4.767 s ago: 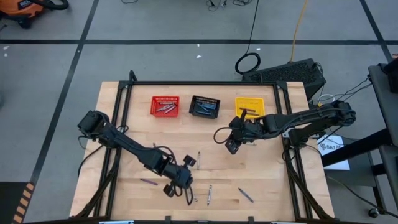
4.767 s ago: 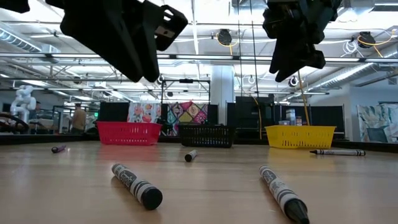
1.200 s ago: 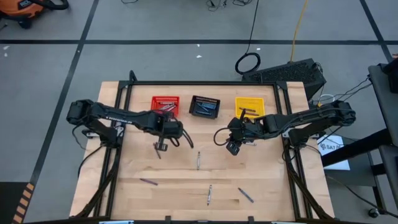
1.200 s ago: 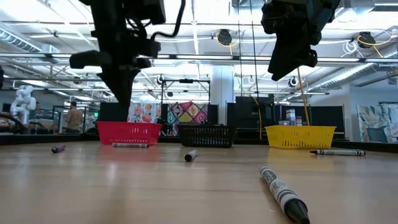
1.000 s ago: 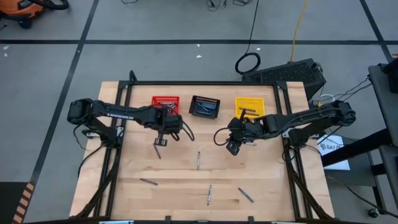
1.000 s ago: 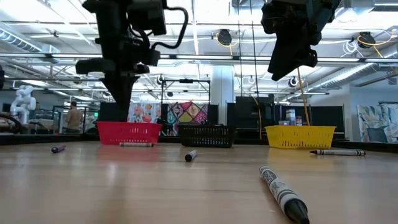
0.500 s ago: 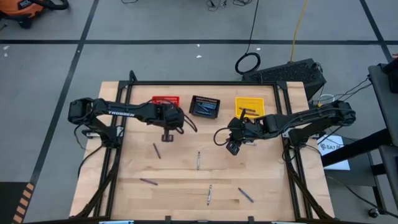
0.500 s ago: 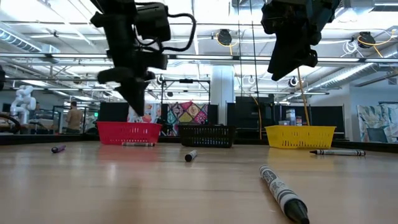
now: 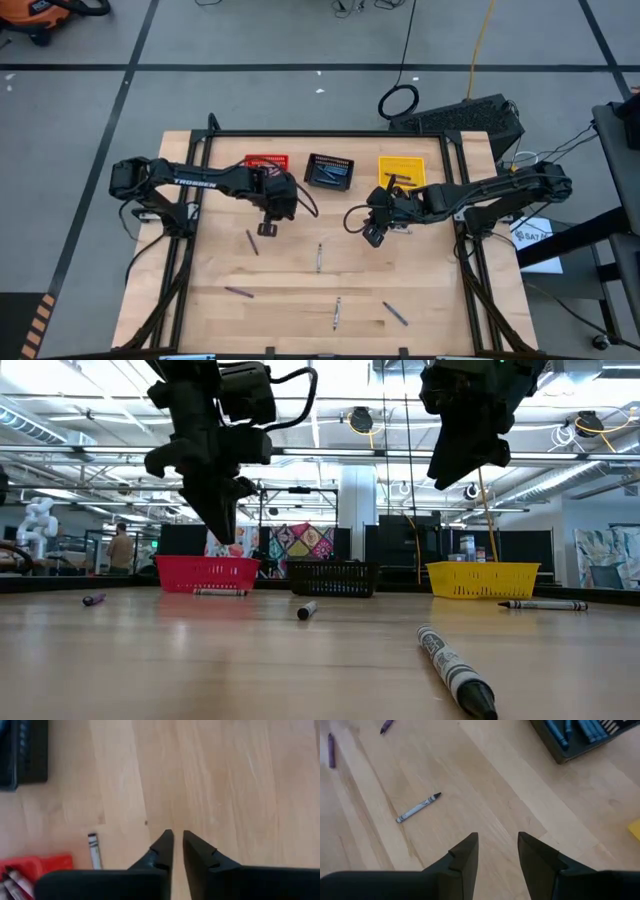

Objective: Sort crayons
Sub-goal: Put the gray crayon into the red bin

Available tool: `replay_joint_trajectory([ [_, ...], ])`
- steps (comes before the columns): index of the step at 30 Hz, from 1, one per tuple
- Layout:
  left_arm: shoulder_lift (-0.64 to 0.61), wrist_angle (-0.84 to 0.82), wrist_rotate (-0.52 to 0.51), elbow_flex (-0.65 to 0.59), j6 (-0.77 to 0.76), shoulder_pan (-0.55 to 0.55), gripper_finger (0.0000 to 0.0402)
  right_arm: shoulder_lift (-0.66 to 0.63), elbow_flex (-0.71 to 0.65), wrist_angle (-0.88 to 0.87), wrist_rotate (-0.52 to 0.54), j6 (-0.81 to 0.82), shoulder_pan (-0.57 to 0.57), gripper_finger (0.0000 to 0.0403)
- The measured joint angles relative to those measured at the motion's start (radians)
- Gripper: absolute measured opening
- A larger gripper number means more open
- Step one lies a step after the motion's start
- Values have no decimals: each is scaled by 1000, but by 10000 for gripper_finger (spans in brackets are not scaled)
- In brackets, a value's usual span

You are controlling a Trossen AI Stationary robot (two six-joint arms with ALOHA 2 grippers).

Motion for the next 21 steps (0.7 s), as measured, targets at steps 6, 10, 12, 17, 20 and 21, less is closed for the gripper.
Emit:
replay_joint_trajectory([
  [6, 0, -3, -37, 0, 21, -15, 103, 0, 0, 0, 1, 20, 0, 125],
  [10, 4, -18, -167, 1, -83, -10, 117, 0, 0, 0, -1, 33, 0, 125],
  [12, 4, -46, -185, 1, -103, 1, 118, 0, 0, 0, -1, 31, 0, 125],
  [17, 4, -62, -186, 1, -80, 42, 118, 0, 0, 0, -1, 20, 0, 125],
  [20, 4, -56, -186, 1, -78, 66, 118, 0, 0, 0, -1, 14, 0, 125],
  [21, 11, -53, -186, 1, -78, 73, 118, 0, 0, 0, -1, 13, 0, 125],
])
